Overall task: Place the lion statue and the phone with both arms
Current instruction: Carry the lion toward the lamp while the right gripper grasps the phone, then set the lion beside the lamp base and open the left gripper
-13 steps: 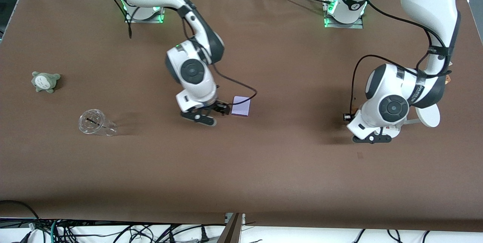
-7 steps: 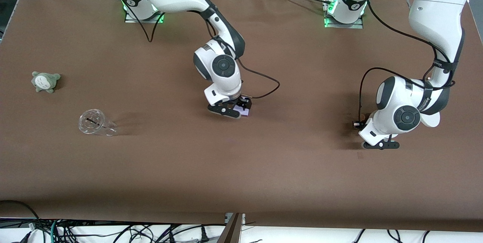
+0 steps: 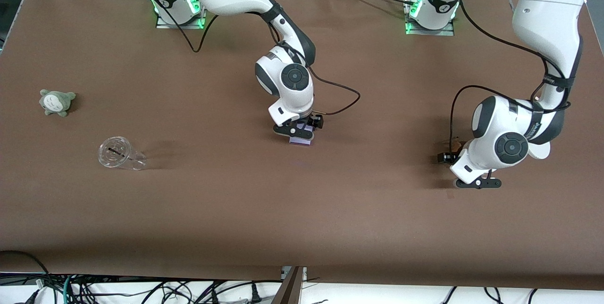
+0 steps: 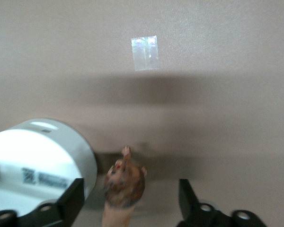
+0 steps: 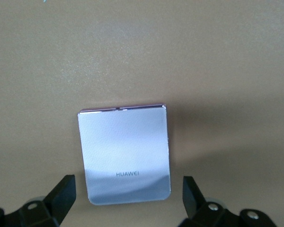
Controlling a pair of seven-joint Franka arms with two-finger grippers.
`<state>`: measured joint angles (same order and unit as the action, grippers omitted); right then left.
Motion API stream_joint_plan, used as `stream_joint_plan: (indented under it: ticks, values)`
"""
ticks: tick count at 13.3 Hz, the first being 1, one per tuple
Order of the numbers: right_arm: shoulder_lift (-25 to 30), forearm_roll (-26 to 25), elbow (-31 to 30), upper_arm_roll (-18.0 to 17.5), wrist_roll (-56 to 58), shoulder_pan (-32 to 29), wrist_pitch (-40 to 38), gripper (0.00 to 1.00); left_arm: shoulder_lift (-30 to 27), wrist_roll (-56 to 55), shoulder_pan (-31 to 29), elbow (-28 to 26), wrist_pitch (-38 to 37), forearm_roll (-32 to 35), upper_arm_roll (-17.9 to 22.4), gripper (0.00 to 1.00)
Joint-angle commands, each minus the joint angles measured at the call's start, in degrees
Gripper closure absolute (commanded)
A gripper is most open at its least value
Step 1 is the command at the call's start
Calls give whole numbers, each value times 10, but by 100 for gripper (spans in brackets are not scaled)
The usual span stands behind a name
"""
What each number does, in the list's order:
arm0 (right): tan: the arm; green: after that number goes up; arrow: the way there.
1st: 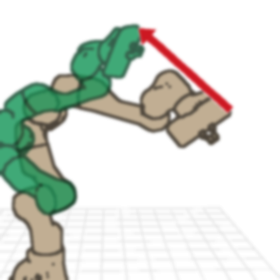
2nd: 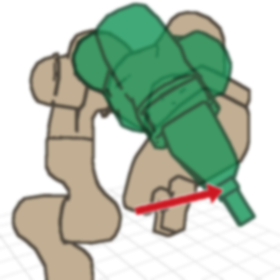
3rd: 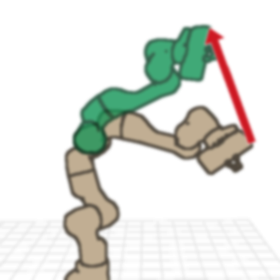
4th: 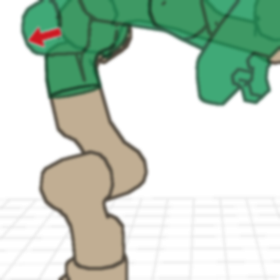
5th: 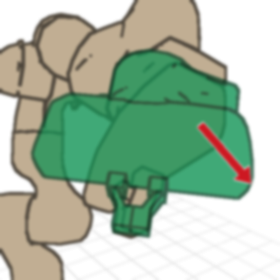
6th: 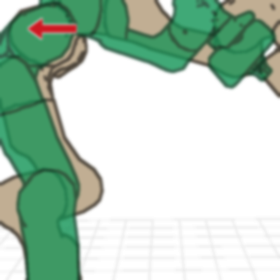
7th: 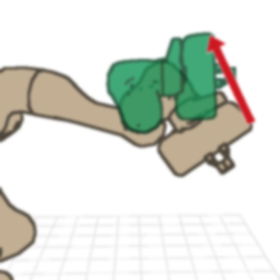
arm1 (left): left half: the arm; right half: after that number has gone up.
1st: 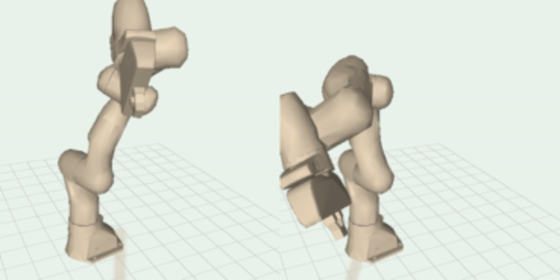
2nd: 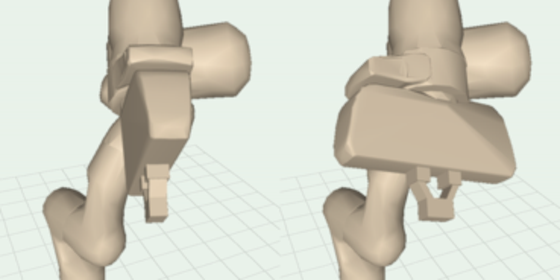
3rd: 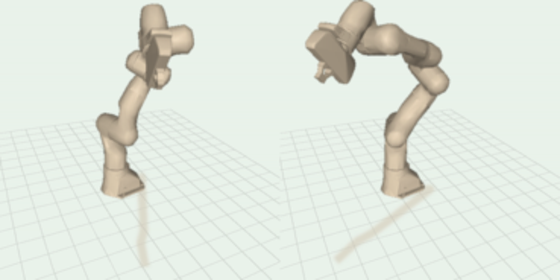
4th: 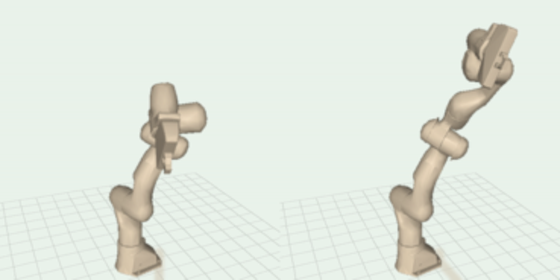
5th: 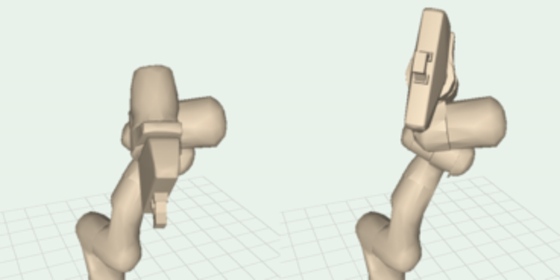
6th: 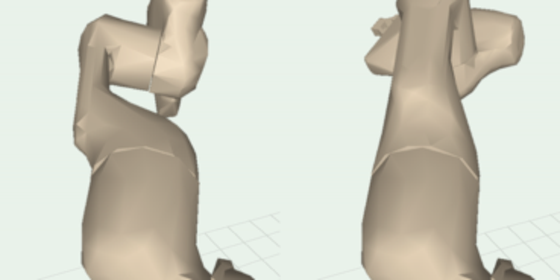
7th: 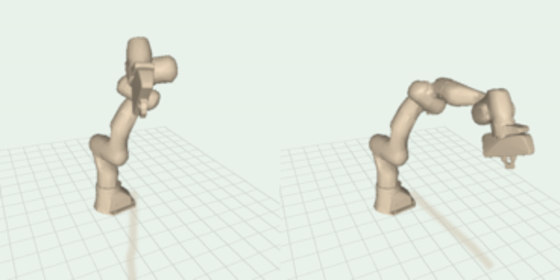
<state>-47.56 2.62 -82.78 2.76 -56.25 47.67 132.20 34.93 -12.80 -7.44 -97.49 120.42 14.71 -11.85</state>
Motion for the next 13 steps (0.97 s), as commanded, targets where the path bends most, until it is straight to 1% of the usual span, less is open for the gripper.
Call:
stream_joint_plan:
  ticks: [1,3,6,8,10,11,13]
  values:
    - [-13,-7,15,5,10,7,-1,0,-66,6,1,14,-75,9,-10,0]
    - [-17,-10,16,6,11,7,1,0,-91,7,2,56,-143,5,-22,0]
    - [-23,-11,16,6,12,8,25,0,-128,8,1,142,-232,1,-38,0]
    - [-25,-11,16,6,12,7,39,0,-156,8,-4,178,-257,-2,-40,0]
    - [-29,-11,16,6,12,8,41,0,-177,6,-8,202,-265,-55,-32,0]
    - [-30,-16,16,6,12,8,41,0,-178,6,-18,216,-277,-72,-31,0]
    - [-34,-27,16,7,10,7,41,2,-178,4,-22,228,-285,-72,-31,0]
